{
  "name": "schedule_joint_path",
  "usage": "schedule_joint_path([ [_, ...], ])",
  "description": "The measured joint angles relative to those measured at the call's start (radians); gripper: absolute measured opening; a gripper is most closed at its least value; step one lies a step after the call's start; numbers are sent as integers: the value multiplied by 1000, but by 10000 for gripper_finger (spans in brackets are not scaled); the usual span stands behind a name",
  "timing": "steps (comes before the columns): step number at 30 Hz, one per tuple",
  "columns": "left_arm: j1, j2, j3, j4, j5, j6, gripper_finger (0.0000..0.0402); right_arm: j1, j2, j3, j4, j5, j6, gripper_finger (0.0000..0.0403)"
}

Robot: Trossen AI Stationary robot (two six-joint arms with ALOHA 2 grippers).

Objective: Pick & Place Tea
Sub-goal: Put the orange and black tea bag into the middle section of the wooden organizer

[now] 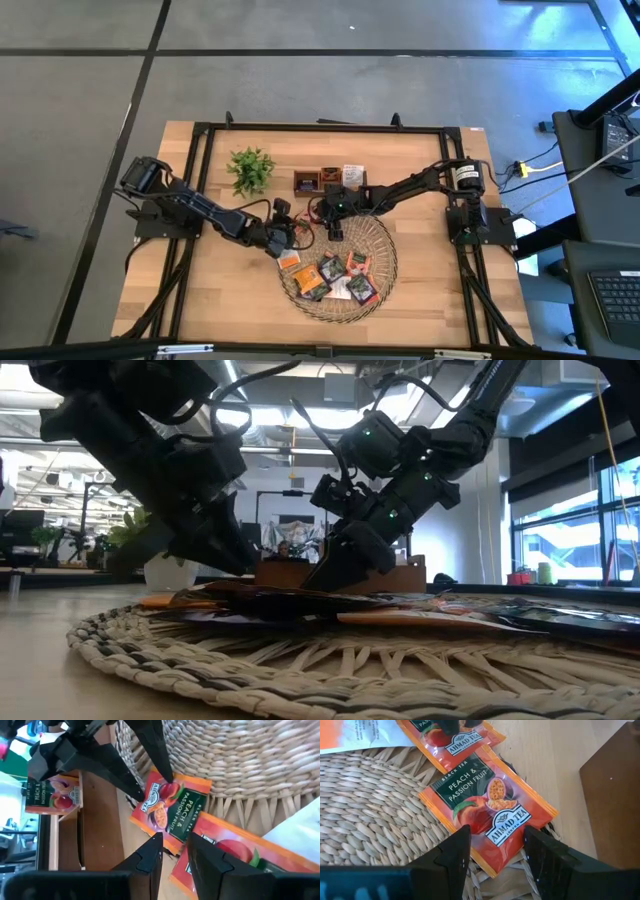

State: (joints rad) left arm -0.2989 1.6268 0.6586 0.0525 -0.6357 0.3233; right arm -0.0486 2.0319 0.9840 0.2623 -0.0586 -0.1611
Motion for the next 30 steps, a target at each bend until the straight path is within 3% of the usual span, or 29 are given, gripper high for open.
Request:
schedule_joint_path([
  [21, 19, 54, 1, 0, 3, 177, 86, 0, -1, 0, 4, -3, 25, 186],
  [30, 25, 104, 4, 56, -58, 214, 86, 0, -1, 0, 4, -3, 26, 186],
])
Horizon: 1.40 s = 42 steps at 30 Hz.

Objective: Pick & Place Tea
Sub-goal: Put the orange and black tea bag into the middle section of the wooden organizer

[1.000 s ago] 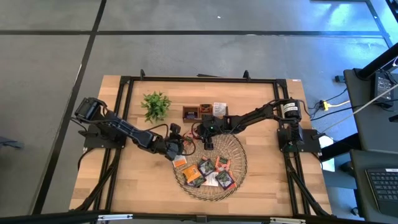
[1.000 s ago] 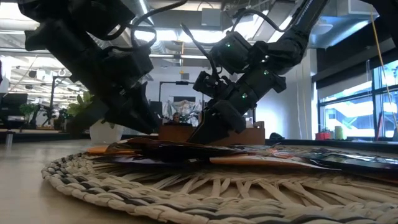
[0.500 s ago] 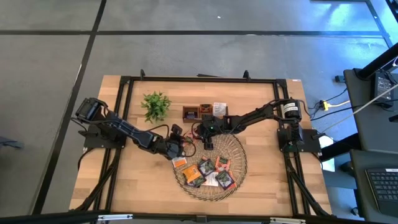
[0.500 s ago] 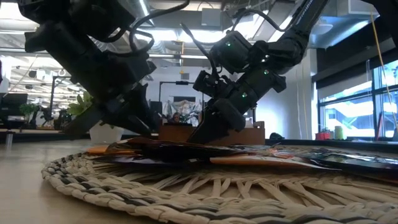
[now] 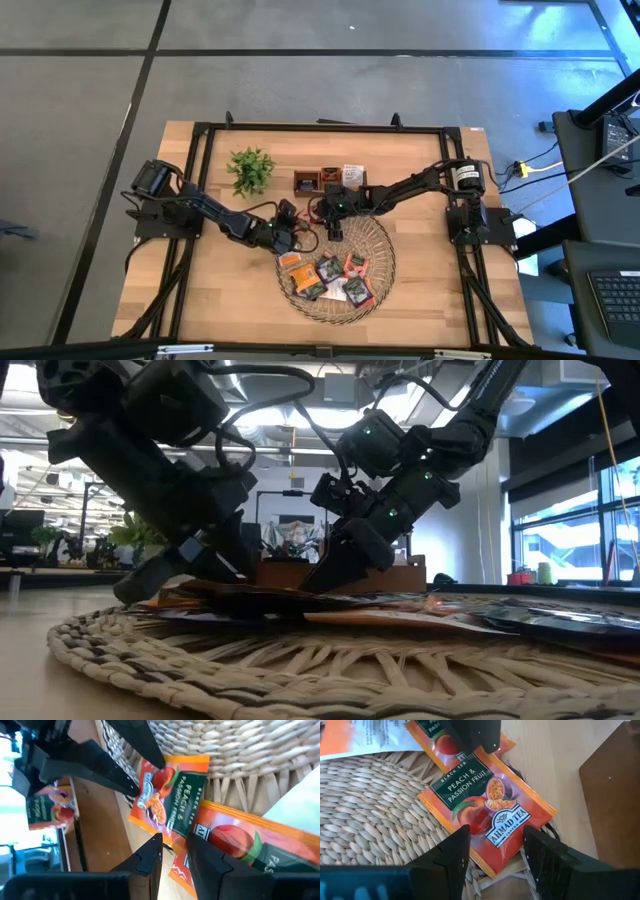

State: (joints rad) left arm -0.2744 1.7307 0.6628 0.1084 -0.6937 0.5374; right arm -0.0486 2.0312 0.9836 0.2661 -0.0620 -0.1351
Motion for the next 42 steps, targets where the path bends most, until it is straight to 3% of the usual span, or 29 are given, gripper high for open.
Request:
schedule_joint_path([
  [25, 4, 6, -5, 92, 48, -3, 85, 0, 0, 0, 1, -1, -1, 186],
  [38, 4, 6, -4, 94, 87, 41, 10, 0, 0, 0, 2, -1, -2, 186],
  [42, 4, 6, -4, 93, 86, 41, 3, 0, 0, -1, 7, 0, -1, 186],
])
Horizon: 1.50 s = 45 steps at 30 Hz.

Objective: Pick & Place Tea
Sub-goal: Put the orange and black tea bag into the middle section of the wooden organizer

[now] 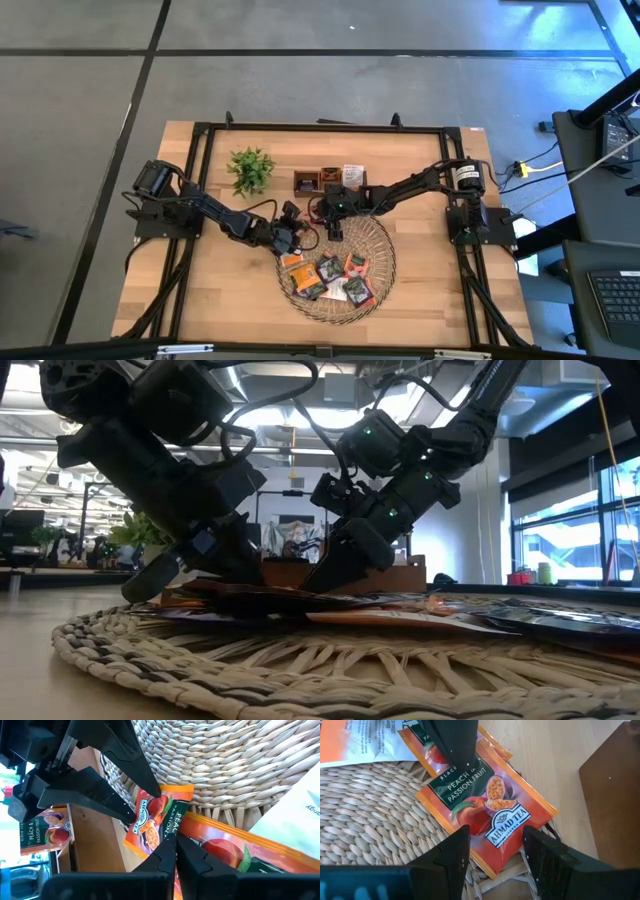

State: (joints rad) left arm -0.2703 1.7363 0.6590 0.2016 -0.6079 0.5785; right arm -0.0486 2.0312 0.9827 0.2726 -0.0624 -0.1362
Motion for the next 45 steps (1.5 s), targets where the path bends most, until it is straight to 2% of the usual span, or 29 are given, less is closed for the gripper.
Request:
schedule_joint_path([
  [8, -4, -2, 0, 6, -26, 5, 3, 1, -28, -2, 13, -6, 12, 186],
  [15, -12, -2, -1, 22, -66, 5, 3, 1, -170, -1, -79, -18, 42, 186],
  [24, -57, -3, 56, 107, -188, 4, 3, 10, -325, -2, -355, -30, 26, 186],
  [29, -76, -3, 126, 117, -111, 25, 3, 18, -428, -2, -521, -53, -1, 186],
  [33, -78, -4, 185, 117, 15, 34, 3, 16, -518, -1, -643, -187, -5, 186],
  [37, -79, -4, 246, 118, 158, 76, 2, 16, -580, 0, -710, -414, -24, 186],
  [42, -79, -4, 324, 117, 325, 303, 3, 17, -581, 0, -668, -797, -33, 186],
  [45, -79, -5, 367, 119, 429, 449, 3, 30, -557, 0, -636, -878, -76, 186],
])
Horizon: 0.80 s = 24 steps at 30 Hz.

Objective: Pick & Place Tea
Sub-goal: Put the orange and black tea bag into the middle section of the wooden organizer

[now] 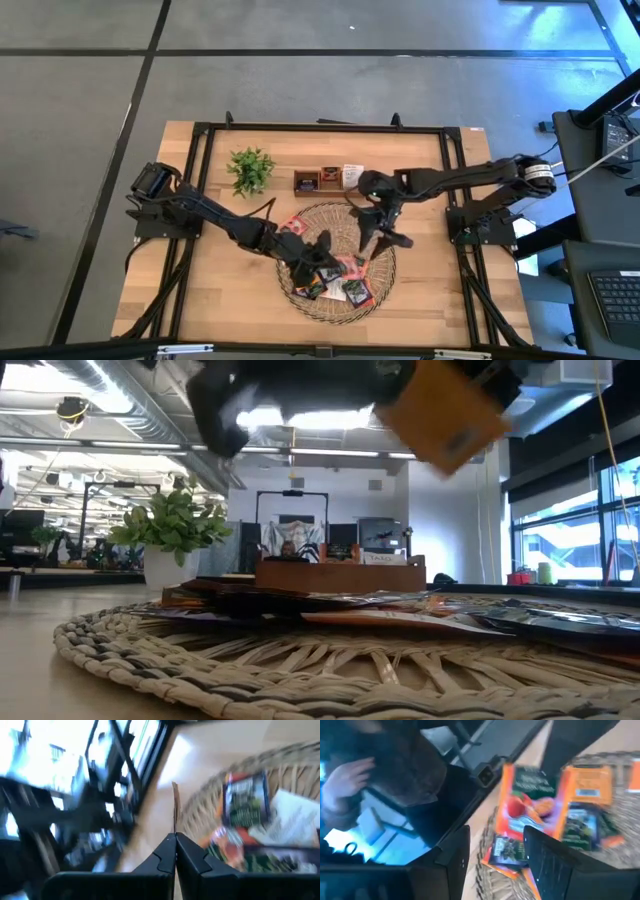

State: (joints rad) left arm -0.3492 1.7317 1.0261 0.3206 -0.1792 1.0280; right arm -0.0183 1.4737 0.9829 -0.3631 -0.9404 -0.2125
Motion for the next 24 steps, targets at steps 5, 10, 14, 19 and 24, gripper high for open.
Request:
schedule_joint_path([
  [5, 0, 0, 51, -1, 69, 150, 3, 38, 46, 0, 149, 189, 100, 192],
  [10, -6, -1, 61, -2, 98, 229, 3, 59, 73, 0, 209, 319, 204, 198],
  [14, -11, -1, 61, -3, 111, 238, 3, 68, 72, 0, 206, 255, 209, 198],
  [19, -22, -1, 61, -3, 145, 316, 3, 74, 71, 0, 218, 166, 220, 198],
  [24, -23, -1, 61, -2, 137, 373, 3, 88, 71, 0, 245, 153, 267, 198],
])
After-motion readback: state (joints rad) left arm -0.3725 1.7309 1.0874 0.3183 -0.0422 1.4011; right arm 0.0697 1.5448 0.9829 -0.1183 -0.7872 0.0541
